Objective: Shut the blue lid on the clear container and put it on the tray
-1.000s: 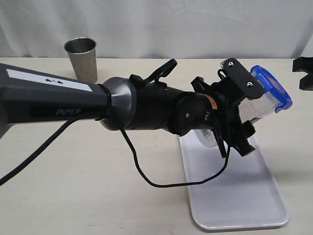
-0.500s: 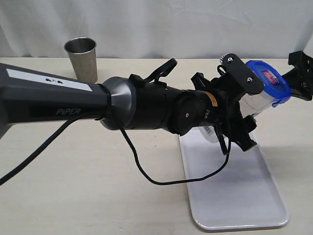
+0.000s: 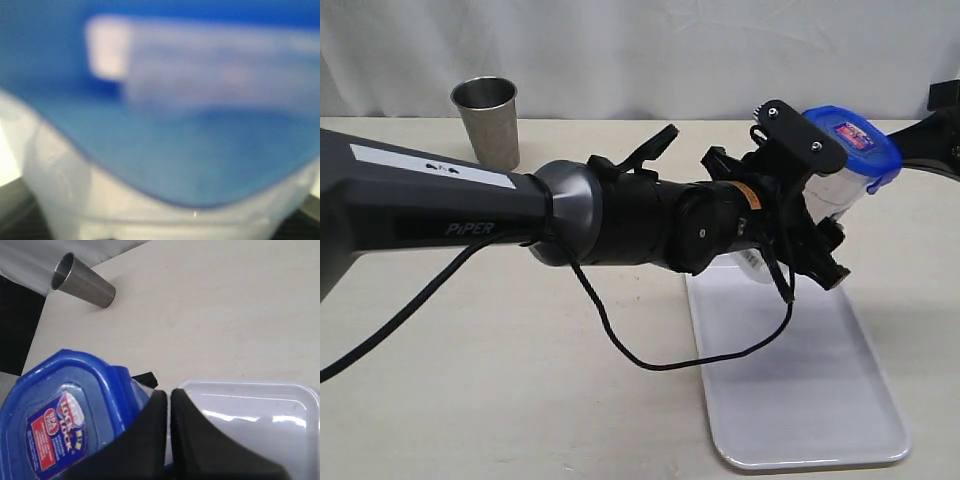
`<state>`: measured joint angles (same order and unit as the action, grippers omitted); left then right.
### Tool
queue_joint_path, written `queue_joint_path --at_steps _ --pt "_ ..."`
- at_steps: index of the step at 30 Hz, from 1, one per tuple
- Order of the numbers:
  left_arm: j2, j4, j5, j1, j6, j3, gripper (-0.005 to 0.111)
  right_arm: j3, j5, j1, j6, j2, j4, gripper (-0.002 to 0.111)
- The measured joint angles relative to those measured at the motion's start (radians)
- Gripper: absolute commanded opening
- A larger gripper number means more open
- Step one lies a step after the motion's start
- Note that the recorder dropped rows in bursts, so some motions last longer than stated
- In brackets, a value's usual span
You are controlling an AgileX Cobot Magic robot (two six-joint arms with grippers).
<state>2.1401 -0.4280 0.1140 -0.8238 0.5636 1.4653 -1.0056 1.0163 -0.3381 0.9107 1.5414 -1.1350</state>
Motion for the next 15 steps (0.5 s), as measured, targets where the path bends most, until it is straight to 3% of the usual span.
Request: queue_joint_path --at_steps 5,10,12,15 --pt "0.041 0.013 -0.020 0.021 -0.028 0.002 0.000 0.000 -0.084 0.002 -0.035 -0.029 0.053 0.004" --pt "0.088 0.126 -0.019 0.029 -0.068 0.002 0.000 0.016 -0.209 0.002 -0.076 -0.066 0.093 0.004" --pt "0.092 0.203 0.004 0.031 -0.156 0.002 0.000 0.016 -0.218 0.002 -0.085 -0.073 0.095 0.004" --pt "0.094 0.445 0.072 0.031 -0.427 0.002 0.000 0.018 -0.218 0.002 -0.090 -0.072 0.097 0.004"
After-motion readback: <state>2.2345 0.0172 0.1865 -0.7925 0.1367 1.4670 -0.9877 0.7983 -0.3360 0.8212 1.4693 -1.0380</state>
